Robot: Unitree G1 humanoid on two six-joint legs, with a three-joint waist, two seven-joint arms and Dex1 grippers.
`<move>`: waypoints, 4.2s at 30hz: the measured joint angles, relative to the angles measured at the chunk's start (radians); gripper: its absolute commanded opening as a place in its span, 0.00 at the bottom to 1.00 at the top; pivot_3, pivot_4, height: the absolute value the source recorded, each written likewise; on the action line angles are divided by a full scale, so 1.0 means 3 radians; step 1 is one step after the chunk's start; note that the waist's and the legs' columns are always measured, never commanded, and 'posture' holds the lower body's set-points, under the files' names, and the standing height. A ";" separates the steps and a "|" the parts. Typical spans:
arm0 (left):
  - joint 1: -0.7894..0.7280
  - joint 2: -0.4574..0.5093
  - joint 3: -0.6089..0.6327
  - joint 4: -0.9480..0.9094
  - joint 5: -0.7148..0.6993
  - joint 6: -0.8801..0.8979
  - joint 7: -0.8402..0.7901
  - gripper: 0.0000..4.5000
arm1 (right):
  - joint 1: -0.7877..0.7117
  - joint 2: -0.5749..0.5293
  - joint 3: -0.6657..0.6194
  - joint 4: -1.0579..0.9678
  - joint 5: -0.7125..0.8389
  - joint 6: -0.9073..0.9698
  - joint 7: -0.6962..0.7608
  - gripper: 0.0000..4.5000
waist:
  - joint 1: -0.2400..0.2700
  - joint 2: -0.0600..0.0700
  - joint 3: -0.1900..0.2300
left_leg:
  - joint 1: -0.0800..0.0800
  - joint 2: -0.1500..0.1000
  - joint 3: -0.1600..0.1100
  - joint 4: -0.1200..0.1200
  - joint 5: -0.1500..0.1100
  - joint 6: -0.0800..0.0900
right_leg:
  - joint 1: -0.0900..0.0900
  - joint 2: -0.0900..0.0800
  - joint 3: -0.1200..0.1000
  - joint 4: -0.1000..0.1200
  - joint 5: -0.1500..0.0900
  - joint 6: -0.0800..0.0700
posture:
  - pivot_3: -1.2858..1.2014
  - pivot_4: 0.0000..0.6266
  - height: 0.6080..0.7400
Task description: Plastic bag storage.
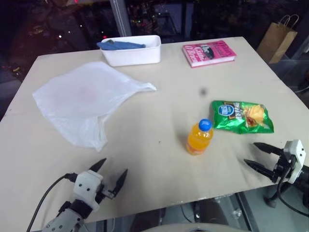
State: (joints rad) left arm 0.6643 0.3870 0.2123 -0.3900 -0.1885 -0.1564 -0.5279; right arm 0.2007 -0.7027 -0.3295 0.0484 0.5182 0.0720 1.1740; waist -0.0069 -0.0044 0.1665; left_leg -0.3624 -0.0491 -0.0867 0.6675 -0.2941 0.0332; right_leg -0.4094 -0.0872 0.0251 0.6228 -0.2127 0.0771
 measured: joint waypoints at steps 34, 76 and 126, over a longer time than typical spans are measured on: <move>-0.0043 -0.0094 0.0022 0.0018 -0.0026 -0.0022 0.0068 0.98 | -0.0036 0.0045 0.0060 0.0139 -0.0005 -0.0139 0.0166 1.00 | 0.0000 -0.0003 0.0002 | 0.0000 0.0000 0.0000 0.0001 0.0000 0.0000 | 0.0000 0.0000 0.0000 0.0001 0.0002 -0.0003 | 0.52 0.24 1.00; -0.1067 -0.0401 0.0206 0.0039 0.0235 0.0556 0.0941 0.98 | -0.0556 -0.0397 -0.0648 -0.1533 0.1805 0.1340 0.0046 1.00 | 0.0076 -0.0017 0.0010 | -0.0008 -0.0002 -0.0005 0.0004 -0.0001 0.0001 | -0.0001 0.0001 -0.0008 -0.0003 0.0017 0.0000 | 0.52 0.24 1.00; -0.3436 -0.0213 -0.1475 0.1352 -0.0138 0.0505 -0.1120 0.02 | -0.0367 -0.0215 -0.0537 -0.1880 0.1556 0.1329 -0.0576 1.00 | 0.0065 -0.0016 0.0006 | -0.0038 -0.0013 -0.0007 0.0014 0.0000 0.0001 | -0.0034 0.0001 0.0000 0.0007 0.0021 0.0005 | 0.52 0.24 1.00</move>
State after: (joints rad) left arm -0.3665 0.3231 -0.2301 0.0157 -0.2298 -0.0048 -0.8639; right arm 0.0905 -0.7673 -0.4906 -0.5157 0.9851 0.4706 1.0011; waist 0.0126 -0.0093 0.1684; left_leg -0.3739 -0.0530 -0.0887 0.6718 -0.2940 0.0336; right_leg -0.4195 -0.0869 0.0252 0.6249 -0.2065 0.0786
